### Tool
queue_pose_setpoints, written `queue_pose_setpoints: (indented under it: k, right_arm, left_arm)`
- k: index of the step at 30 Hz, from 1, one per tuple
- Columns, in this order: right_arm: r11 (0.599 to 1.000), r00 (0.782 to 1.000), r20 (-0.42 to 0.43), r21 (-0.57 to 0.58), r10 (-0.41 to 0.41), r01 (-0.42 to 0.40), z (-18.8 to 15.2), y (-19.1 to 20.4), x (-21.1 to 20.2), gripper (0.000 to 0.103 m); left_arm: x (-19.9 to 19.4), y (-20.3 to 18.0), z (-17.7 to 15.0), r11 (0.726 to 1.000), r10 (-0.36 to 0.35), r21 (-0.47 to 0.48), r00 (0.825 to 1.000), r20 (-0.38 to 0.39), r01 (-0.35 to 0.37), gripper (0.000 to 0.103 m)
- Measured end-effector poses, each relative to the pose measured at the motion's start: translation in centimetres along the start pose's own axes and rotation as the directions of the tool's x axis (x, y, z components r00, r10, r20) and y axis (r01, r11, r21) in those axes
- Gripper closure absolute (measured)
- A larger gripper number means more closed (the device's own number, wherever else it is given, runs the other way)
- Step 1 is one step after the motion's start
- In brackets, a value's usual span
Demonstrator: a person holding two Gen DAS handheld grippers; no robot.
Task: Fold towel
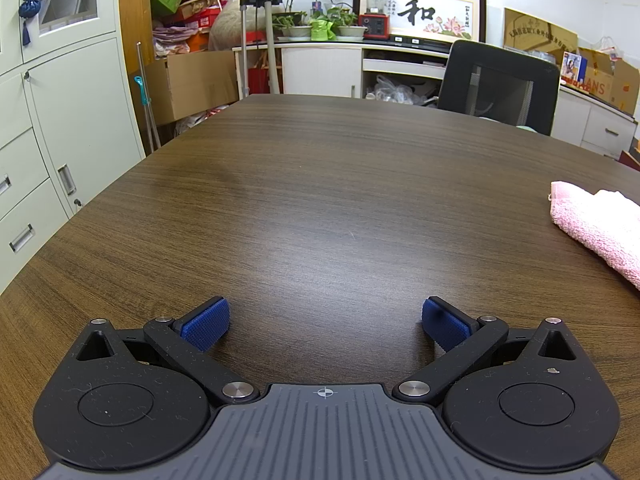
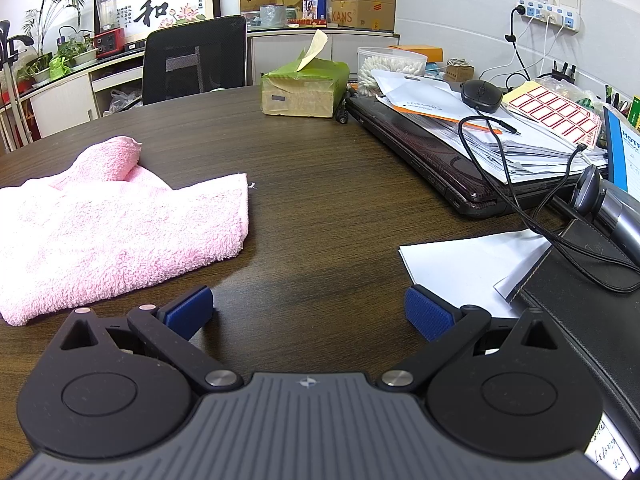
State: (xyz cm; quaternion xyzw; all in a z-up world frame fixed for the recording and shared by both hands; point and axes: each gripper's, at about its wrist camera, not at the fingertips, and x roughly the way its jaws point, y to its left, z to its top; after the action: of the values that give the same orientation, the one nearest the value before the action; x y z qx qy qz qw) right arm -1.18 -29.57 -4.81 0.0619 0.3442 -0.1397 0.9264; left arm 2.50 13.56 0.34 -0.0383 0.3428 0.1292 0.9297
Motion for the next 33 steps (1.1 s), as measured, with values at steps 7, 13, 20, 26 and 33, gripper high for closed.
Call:
queue_pose_setpoints:
  k: [7, 13, 20, 26, 33]
  right_arm:
    - [1.0, 1.0, 0.0, -0.006, 0.007, -0.007, -0.08, -0.05, -0.04, 0.0]
    - [1.0, 1.0, 0.0, -0.01, 0.011, -0.011, -0.1, -0.12, -0.07, 0.0]
    - [0.999, 0.999, -0.001, -0.027, 0.035, -0.035, 0.05, -0.43, 0.01, 0.0]
    - [0.999, 0.999, -0.006, -0.028, 0.035, -0.035, 0.1, -0.76, 0.01, 0.0]
    - [0.999, 0.999, -0.005, -0.03, 0.037, -0.037, 0.12, -0.85, 0.05, 0.0]
  left_arm:
    - [0.0, 0.0, 0.0, 1.0, 0.0, 0.0, 1.0, 0.0, 0.0, 0.0]
    - [0.0, 0.0, 0.0, 1.0, 0.0, 0.0, 1.0, 0.0, 0.0, 0.0]
    - [0.0, -0.01, 0.01, 1.0, 0.0, 0.0, 1.0, 0.0, 0.0, 0.0]
    - [0.0, 0.0, 0.01, 1.0, 0.0, 0.0, 1.0, 0.0, 0.0, 0.0]
    - [0.0, -0.01, 0.01, 1.0, 0.0, 0.0, 1.0, 0.0, 0.0, 0.0]
